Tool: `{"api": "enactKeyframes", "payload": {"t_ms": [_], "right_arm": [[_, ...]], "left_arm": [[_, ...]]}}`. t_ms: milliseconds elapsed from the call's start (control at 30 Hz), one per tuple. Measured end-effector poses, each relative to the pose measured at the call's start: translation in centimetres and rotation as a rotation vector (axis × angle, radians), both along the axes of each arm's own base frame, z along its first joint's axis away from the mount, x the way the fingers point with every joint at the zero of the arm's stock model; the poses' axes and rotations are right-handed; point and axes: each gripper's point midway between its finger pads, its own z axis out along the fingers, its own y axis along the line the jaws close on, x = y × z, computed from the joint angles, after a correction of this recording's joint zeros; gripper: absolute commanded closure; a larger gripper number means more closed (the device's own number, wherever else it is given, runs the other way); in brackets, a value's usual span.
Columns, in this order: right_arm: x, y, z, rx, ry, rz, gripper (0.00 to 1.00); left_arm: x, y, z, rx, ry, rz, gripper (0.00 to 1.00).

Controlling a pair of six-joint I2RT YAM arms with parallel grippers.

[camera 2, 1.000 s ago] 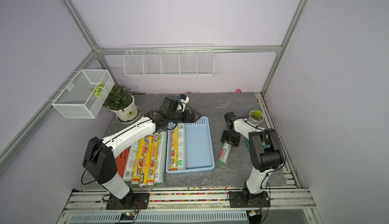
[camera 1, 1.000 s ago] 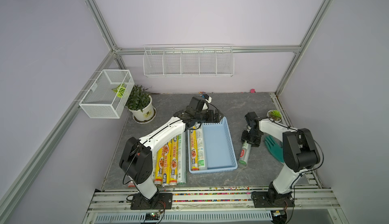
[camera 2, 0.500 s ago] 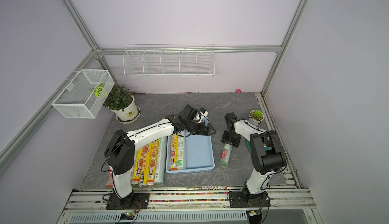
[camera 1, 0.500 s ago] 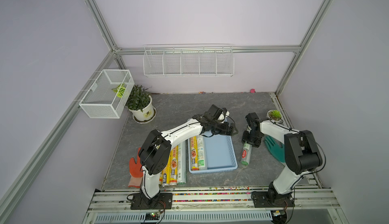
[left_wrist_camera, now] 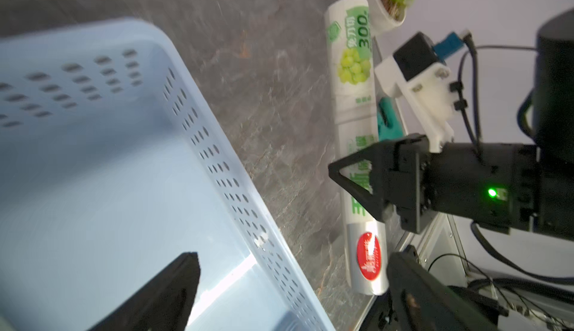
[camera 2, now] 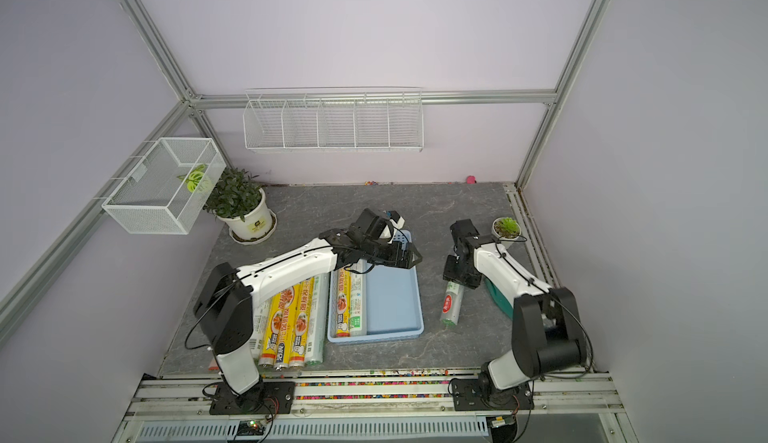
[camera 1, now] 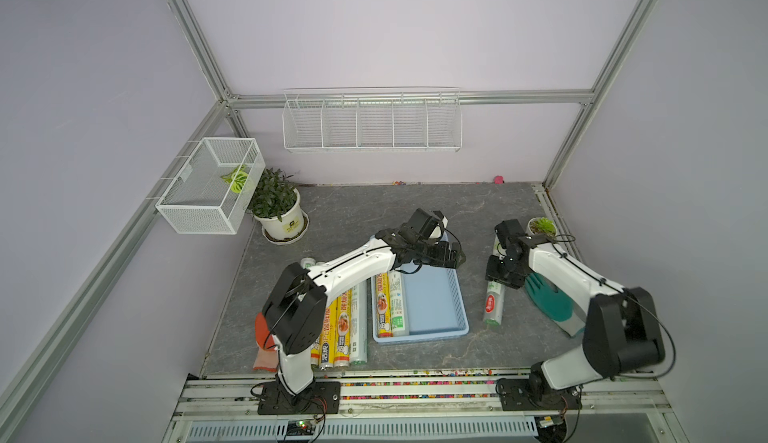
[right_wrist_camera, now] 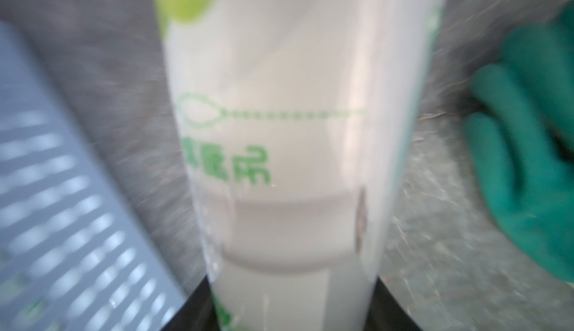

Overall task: Put the plastic wrap into the basket
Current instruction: Place the plastic wrap in the basket.

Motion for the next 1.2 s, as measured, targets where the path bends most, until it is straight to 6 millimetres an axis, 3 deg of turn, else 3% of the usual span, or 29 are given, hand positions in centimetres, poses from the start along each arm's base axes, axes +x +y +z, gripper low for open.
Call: {"api": "enactKeyframes", "payload": {"t_ms": [133, 233, 400, 467, 567, 700, 833, 1200], "right_arm": [[1.0, 2.5, 5.6, 0.111, -0.167, 0.071, 0.77], [1.3, 6.2, 7.5, 0.188, -0.213, 0.166, 0.76], [0.7, 14.2, 6.7, 0.284, -0.172, 0.336, 0.76], [0.2, 17.4, 5.4, 0.314, -0.136, 0.394, 0.76], [-0.3, 20.7, 3.4, 0.336, -0.076, 0.436, 0.76], [-0.8, 23.1, 1.1, 0.344, -0.015, 0.453, 0.76], [-1.1, 24.1, -0.5, 0.342, 0.030, 0.442, 0.74], [-1.0, 24.8, -1.2, 0.367, 0.046, 0.429, 0.73]], "left_arm": [[1.8, 3.9, 4.6, -0.060, -0.140, 0.164, 0.00], [3.0, 7.6, 5.9, -0.081, -0.199, 0.295, 0.00], [3.9, 14.4, 4.3, -0.047, -0.216, 0.501, 0.00], [3.6, 16.5, 3.5, -0.028, -0.229, 0.554, 0.00], [2.9, 18.4, 3.1, -0.015, -0.244, 0.598, 0.00], [2.3, 19.5, 3.1, -0.021, -0.257, 0.625, 0.00], [2.0, 19.9, 2.5, -0.014, -0.248, 0.627, 0.00], [1.6, 20.2, 1.0, 0.015, -0.225, 0.629, 0.00]]}}
